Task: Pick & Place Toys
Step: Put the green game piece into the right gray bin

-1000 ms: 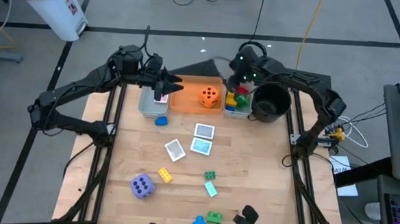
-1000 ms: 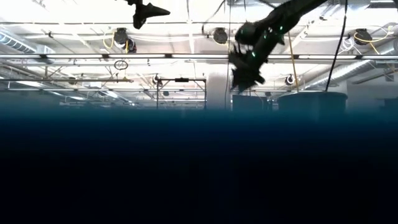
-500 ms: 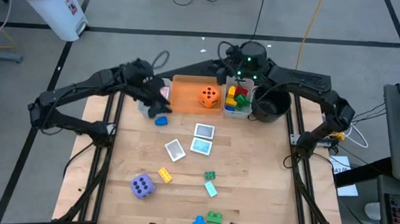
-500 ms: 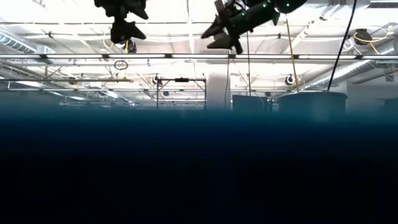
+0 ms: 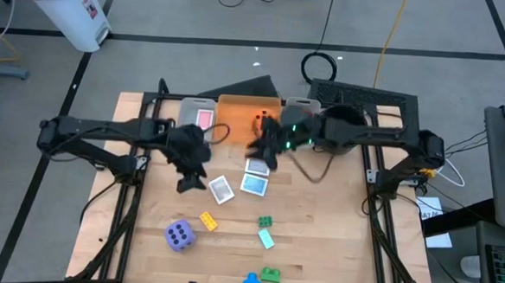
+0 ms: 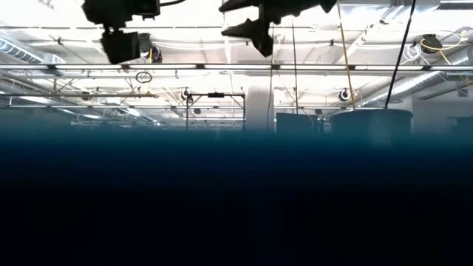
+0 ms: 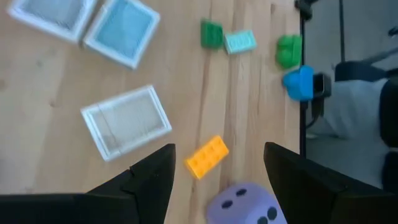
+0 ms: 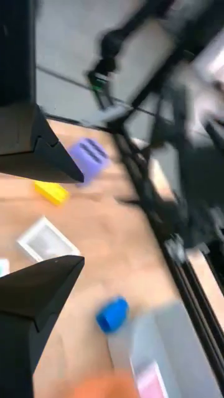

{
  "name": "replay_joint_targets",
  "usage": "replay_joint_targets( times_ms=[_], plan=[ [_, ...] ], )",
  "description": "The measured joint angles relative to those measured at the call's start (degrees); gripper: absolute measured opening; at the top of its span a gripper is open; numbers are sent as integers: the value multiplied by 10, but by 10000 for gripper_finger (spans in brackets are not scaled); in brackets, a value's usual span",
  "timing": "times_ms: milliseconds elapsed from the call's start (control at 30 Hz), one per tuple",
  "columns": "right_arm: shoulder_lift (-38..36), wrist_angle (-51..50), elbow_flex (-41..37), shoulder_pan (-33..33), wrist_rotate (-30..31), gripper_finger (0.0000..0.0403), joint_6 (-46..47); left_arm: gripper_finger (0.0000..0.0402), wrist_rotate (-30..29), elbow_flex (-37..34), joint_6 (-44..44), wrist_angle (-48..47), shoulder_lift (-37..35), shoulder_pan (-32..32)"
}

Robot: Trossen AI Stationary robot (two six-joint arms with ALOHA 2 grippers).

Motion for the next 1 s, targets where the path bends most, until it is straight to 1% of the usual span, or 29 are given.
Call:
replay_joint_targets(
  times_ms=[133, 233, 467, 567, 633, 733, 833, 1000],
  plan=[
    [0, -31, 0, 67, 55, 185, -24, 250, -19, -25, -42, 1, 0, -34],
    [0, -72, 0, 105, 90, 182, -30, 250, -20, -39, -71, 5, 0, -60],
    [0, -222, 0, 178, 95, 180, -15, 250, -70, -51, -144, 14, 0, -123],
    [0, -263, 0, 211, 136, 178, -15, 250, -100, -51, -180, 47, 0, -149],
    [0, -275, 0, 232, 152, 176, -13, 250, -124, -51, -203, 77, 0, -167],
    [0, -275, 0, 264, 168, 176, 17, 250, -168, -51, -238, 125, 0, -191],
    [0, -277, 0, 293, 188, 175, 77, 250, -208, -51, -284, 174, 0, -212],
    [0, -277, 0, 348, 203, 174, 160, 250, -234, -51, -354, 236, 0, -251]
  ],
)
